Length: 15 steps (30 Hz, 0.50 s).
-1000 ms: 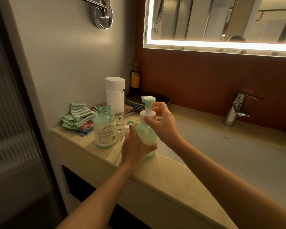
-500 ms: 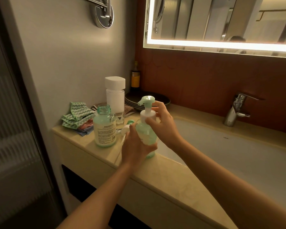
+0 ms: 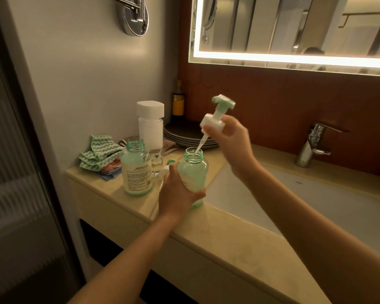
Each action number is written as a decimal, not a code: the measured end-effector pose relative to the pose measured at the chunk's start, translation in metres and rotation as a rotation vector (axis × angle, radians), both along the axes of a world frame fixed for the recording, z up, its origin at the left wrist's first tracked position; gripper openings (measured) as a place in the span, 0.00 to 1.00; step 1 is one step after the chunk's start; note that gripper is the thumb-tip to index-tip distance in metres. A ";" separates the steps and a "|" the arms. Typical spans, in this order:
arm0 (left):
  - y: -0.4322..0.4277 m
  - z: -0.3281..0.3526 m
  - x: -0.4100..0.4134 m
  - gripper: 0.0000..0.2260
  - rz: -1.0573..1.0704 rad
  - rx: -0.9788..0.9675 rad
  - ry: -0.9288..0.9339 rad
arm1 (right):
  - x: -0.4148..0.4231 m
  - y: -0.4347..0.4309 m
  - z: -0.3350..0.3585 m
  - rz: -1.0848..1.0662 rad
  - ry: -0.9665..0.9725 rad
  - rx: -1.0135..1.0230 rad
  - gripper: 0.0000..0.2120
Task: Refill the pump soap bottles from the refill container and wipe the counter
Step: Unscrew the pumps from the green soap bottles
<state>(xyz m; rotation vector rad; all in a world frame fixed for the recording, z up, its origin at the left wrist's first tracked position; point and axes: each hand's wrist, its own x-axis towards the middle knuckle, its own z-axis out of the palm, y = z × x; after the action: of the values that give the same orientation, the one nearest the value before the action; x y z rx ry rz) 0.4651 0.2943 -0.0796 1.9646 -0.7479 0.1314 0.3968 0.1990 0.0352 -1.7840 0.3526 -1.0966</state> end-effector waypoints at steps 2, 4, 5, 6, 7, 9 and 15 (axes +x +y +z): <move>-0.002 0.000 0.003 0.40 0.002 -0.002 0.006 | -0.008 -0.012 0.015 -0.014 -0.094 0.072 0.10; -0.004 -0.001 0.007 0.41 0.006 -0.005 0.001 | -0.018 -0.025 0.025 -0.037 -0.182 0.142 0.04; -0.005 -0.001 0.008 0.41 0.011 -0.004 0.000 | -0.023 -0.033 0.028 -0.059 -0.227 0.172 0.04; -0.007 -0.001 0.011 0.41 0.017 0.000 0.003 | -0.026 -0.041 0.028 -0.087 -0.258 0.198 0.05; -0.008 0.000 0.012 0.41 0.023 0.006 0.011 | -0.029 -0.049 0.026 -0.121 -0.277 0.218 0.06; -0.012 0.000 0.015 0.40 0.032 0.013 0.037 | -0.026 -0.065 0.017 -0.205 -0.262 0.263 0.11; -0.030 0.000 0.032 0.40 0.025 0.001 0.051 | 0.009 -0.098 -0.039 -0.257 0.207 0.298 0.18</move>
<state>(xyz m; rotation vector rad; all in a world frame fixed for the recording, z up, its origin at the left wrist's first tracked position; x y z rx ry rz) 0.4966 0.2645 -0.0793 1.9715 -0.6901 0.0952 0.4060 0.1005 -0.0035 -1.6151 0.8463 -0.9757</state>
